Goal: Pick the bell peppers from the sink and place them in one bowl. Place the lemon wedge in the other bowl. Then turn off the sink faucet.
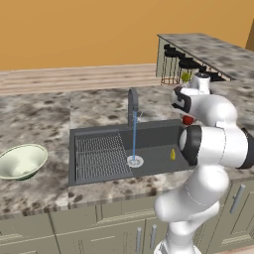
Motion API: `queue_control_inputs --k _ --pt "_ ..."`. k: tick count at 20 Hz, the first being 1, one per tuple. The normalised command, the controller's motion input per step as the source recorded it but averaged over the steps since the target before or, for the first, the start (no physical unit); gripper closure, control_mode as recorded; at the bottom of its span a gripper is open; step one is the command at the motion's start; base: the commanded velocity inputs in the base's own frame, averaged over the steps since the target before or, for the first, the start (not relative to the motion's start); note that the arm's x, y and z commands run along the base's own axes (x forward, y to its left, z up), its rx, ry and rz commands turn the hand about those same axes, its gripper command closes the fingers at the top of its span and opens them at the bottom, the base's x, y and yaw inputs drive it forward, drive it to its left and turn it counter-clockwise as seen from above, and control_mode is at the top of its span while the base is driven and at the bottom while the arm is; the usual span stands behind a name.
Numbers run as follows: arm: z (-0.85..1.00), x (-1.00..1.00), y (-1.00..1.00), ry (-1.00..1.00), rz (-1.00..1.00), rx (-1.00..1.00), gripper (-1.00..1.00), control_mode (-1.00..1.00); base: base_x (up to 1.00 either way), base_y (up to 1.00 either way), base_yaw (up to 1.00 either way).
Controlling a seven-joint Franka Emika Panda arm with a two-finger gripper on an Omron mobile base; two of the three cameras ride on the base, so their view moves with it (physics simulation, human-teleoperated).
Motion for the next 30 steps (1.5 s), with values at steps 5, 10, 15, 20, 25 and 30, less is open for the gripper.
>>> queue_control_inputs --k 5,10,15,20,25,30 --pt "0.0 0.11 -0.71 0.0 -0.1 -0.03 1.0 -1.0 0.0 0.0 0.0" --pt "0.0 0.09 -0.74 0.0 -0.08 -0.01 1.0 -1.0 0.0 0.0 0.0" --pt "0.0 0.0 -0.69 0.0 -0.02 0.0 1.0 -1.0 0.0 0.0 0.0" --pt "-0.08 -0.01 -0.63 0.0 0.0 0.0 1.0 -1.0 0.0 0.0 0.0" --pt "-0.15 -0.02 -0.59 0.0 0.0 0.0 1.0 -1.0 0.0 0.0 0.0" --pt "-0.36 0.01 -0.47 -0.03 0.0 0.0 1.0 -1.0 0.0 0.0 0.0"
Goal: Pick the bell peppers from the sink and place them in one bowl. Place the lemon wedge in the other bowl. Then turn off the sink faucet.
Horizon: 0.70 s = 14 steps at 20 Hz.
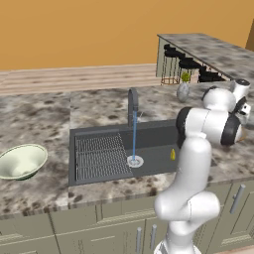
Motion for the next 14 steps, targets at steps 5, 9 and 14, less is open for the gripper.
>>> queue_control_inputs --k 5,9,14 --pt "-0.35 0.15 -0.41 -0.01 0.0 0.0 1.0 -1.0 0.0 0.0 0.0" --pt "-0.2 0.47 -0.36 0.0 0.0 0.01 1.0 -1.0 0.0 0.0 0.0" --pt "-0.17 0.77 -0.18 0.0 0.01 0.02 1.0 -1.0 0.0 0.0 0.0"
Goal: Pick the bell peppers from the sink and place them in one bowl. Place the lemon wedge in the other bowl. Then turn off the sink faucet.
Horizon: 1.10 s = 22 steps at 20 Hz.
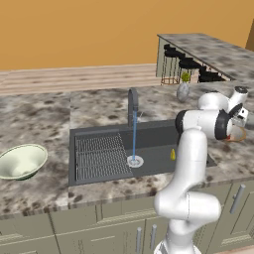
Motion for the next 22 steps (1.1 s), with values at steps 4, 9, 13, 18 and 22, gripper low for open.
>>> queue_control_inputs --k 4,9,13,18,22 --pt "-0.12 0.32 -0.08 0.0 0.0 0.0 -1.0 -1.0 0.0 0.0 0.0" --pt "-0.08 -0.09 -0.28 0.0 0.0 0.0 -1.0 -1.0 0.0 0.0 0.0" --pt "-0.35 -0.09 -0.01 -0.01 0.0 0.0 -1.0 -1.0 0.0 0.0 0.0" --pt "-0.23 0.0 0.13 -0.01 0.0 0.0 -1.0 -1.0 0.0 0.0 0.0" --pt "0.2 -0.15 0.65 -0.02 0.0 -0.08 -1.0 -1.0 0.0 0.0 0.0"
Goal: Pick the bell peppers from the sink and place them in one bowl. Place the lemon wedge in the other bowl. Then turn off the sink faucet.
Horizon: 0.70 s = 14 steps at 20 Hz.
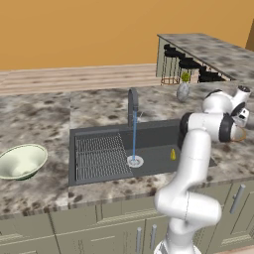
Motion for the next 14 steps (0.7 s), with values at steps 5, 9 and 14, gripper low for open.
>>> queue_control_inputs --k 5,9,14 --pt "0.7 -0.23 0.66 -0.01 0.0 -0.13 -1.0 -1.0 0.0 0.0 0.0" --pt "0.54 -0.45 0.62 0.0 0.0 -0.15 -1.0 -1.0 0.0 0.0 0.0" --pt "0.29 -0.58 0.68 0.0 0.0 -0.14 -1.0 -1.0 0.0 0.0 0.0"
